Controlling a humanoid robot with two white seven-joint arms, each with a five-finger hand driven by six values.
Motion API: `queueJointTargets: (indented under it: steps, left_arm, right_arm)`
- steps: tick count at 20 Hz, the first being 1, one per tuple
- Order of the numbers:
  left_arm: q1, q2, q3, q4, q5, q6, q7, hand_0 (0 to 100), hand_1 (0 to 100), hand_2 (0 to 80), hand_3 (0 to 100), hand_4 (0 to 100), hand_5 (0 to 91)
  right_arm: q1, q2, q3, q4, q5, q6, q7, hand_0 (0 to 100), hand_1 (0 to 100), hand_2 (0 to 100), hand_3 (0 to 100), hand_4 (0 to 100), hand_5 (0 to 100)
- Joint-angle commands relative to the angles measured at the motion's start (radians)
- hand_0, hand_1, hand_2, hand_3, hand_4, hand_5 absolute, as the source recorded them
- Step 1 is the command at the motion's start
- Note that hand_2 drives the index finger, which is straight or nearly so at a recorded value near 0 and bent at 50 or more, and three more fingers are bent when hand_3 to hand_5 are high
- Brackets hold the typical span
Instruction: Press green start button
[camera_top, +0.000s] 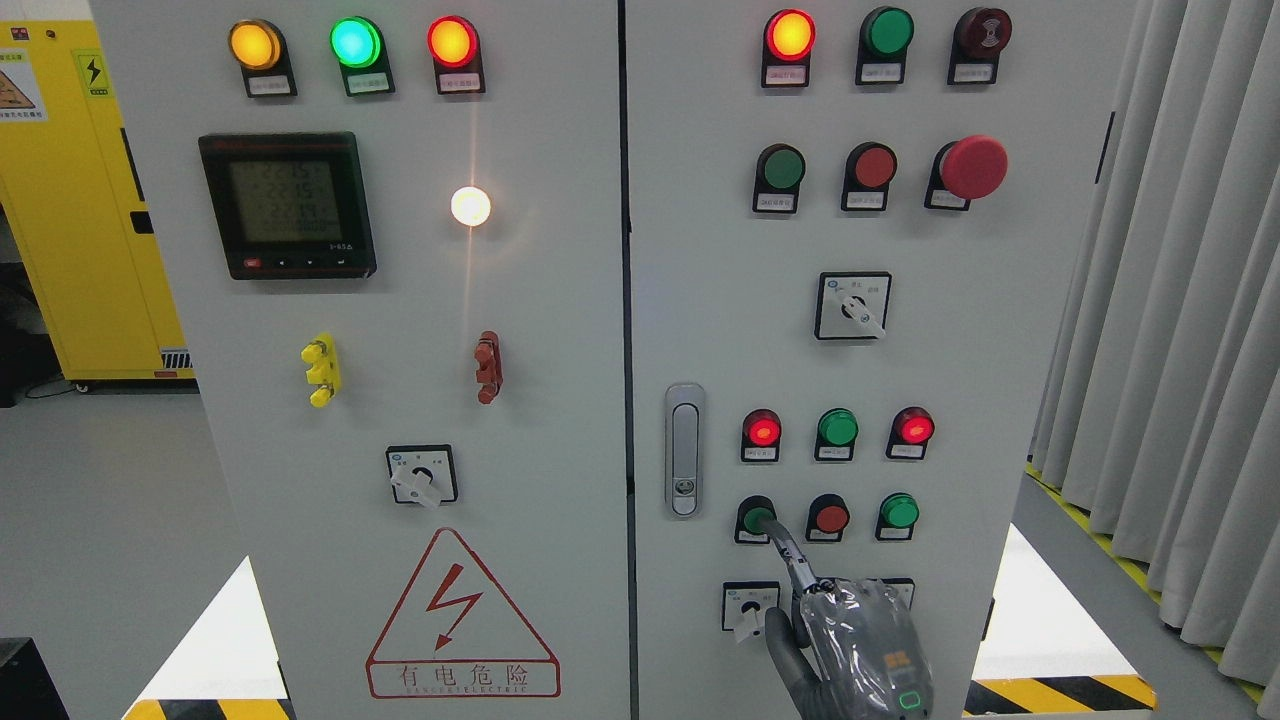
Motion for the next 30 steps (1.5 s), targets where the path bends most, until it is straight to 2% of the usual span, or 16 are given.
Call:
queueJointTargets:
  steps: [1, 3, 6, 7, 9, 11, 12, 13, 14, 16, 17, 18, 20, 22, 30]
  left_arm:
    - [0.000, 0.000, 0.000, 0.000, 0.000, 0.000, -0.001, 12, 56, 0.0, 0, 0, 0.0]
    - [0.000, 0.000, 0.000, 0.000, 0.000, 0.000, -0.001, 12, 56, 0.0, 0, 0, 0.0]
    - [0.000, 0.000, 0.000, 0.000, 0.000, 0.000, -0.001, 12, 56, 0.0, 0, 0, 0.0]
    - [0.000, 0.000, 0.000, 0.000, 0.000, 0.000, -0.001, 12, 56, 0.0, 0, 0, 0.0]
    - [0.000, 0.000, 0.000, 0.000, 0.000, 0.000, -0.001, 12, 56, 0.0, 0, 0, 0.0]
    - [0.000, 0.000, 0.000, 0.000, 0.000, 0.000, -0.001, 12, 56, 0.0, 0, 0, 0.0]
    - [0.000, 0.000, 0.000, 0.000, 0.000, 0.000, -0.001, 12, 56, 0.0, 0, 0, 0.0]
    - [0.000, 0.000, 0.000, 0.000, 0.000, 0.000, -0.001, 12, 56, 0.0, 0, 0, 0.0]
    - [0.000, 0.000, 0.000, -0.001, 0.000, 0.000, -0.001, 12, 56, 0.0, 0, 0, 0.0]
    - [0.000, 0.000, 0.000, 0.000, 0.000, 0.000, -0.001, 12, 56, 0.0, 0, 0, 0.0]
    - [0.000, 0.000, 0.000, -0.001, 0.000, 0.000, -0.001, 12, 56, 0.0, 0, 0, 0.0]
    - [0.000, 0.000, 0.000, 0.000, 0.000, 0.000, -0.001, 12, 56, 0.0, 0, 0, 0.0]
    - [0.000, 0.000, 0.000, -0.001, 0.000, 0.000, -0.001, 12, 56, 0.0, 0, 0, 0.0]
    - [0.000, 0.000, 0.000, 0.000, 0.000, 0.000, -0.001, 12, 56, 0.0, 0, 0, 0.0]
    - [0.000, 0.000, 0.000, 0.000, 0.000, 0.000, -0.001, 12, 56, 0.0, 0, 0, 0.0]
  right_arm:
    - [0.017, 0.000, 0.010, -0.064, -0.064, -0.007, -0.012, 79, 97, 0, 90, 97, 98]
    - [0.025, 0.000, 0.016, -0.076, -0.128, -0.008, -0.012, 77, 95, 0, 90, 97, 98]
    - [0.036, 0.000, 0.055, -0.084, -0.291, -0.007, -0.015, 74, 93, 0, 90, 97, 97]
    - [0.046, 0.000, 0.069, -0.086, -0.352, -0.005, -0.021, 74, 89, 0, 87, 93, 91]
    - [0.078, -0.001, 0.088, -0.098, -0.469, -0.010, -0.021, 74, 86, 0, 83, 89, 86]
    - [0.120, -0.001, 0.114, -0.121, -0.603, -0.018, -0.013, 71, 84, 2, 65, 74, 74]
    - [0.141, -0.001, 0.129, -0.139, -0.679, -0.019, -0.009, 72, 81, 3, 47, 56, 60]
    - [0.161, -0.001, 0.140, -0.155, -0.751, -0.019, -0.007, 73, 80, 4, 42, 51, 56]
    - [0.183, -0.001, 0.149, -0.174, -0.817, -0.018, -0.002, 73, 78, 4, 33, 41, 46]
    - [0.216, -0.001, 0.155, -0.207, -0.923, -0.016, -0.002, 73, 76, 4, 25, 31, 34]
    - [0.226, -0.001, 0.155, -0.219, -0.960, -0.016, 0.001, 72, 72, 0, 13, 20, 22]
    - [0.232, -0.001, 0.155, -0.227, -0.990, -0.016, 0.008, 72, 70, 0, 11, 17, 19]
    - [0.246, -0.001, 0.157, -0.247, -1.044, -0.010, 0.019, 66, 63, 0, 1, 7, 8]
    - [0.257, -0.001, 0.171, -0.259, -1.072, -0.008, 0.028, 61, 59, 0, 0, 5, 5]
    - [0.280, -0.001, 0.181, -0.259, -1.072, -0.008, 0.030, 50, 58, 0, 0, 4, 3]
